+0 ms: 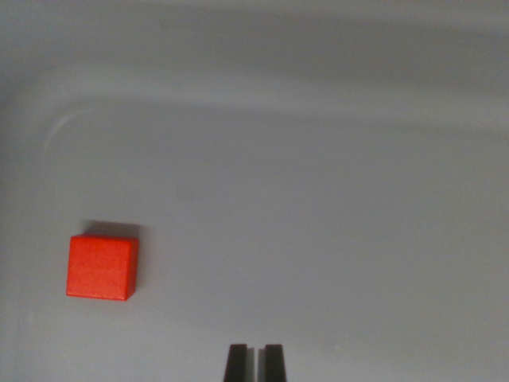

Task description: Reach red block

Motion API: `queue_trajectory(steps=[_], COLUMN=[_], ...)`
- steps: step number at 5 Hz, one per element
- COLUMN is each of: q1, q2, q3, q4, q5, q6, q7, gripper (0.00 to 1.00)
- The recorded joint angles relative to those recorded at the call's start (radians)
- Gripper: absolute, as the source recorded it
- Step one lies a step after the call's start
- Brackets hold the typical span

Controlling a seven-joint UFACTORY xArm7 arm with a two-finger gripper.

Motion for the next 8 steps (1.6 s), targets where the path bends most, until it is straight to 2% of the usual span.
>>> queue_trajectory(steps=[1, 2, 3, 4, 5, 6, 7, 8], q1=[0.0, 0.0112, 0.0112, 0.0232, 0.0232, 0.0353, 0.0353, 0.0472], q2=[0.0, 0.026, 0.026, 0.054, 0.054, 0.082, 0.082, 0.109], q3=[0.0, 0.008, 0.008, 0.018, 0.018, 0.027, 0.027, 0.036], q4=[0.0, -0.02, -0.02, -0.041, -0.041, -0.062, -0.062, -0.083], q5=[0.0, -0.0025, -0.0025, -0.0052, -0.0052, -0.0079, -0.0079, -0.0106], q6=[0.0, -0.044, -0.044, -0.091, -0.091, -0.139, -0.139, -0.186], q7=[0.0, -0.001, -0.001, -0.002, -0.002, -0.003, -0.003, -0.004], gripper=[0.0, 0.0, 0.0, 0.0, 0.0, 0.0, 0.0, 0.0])
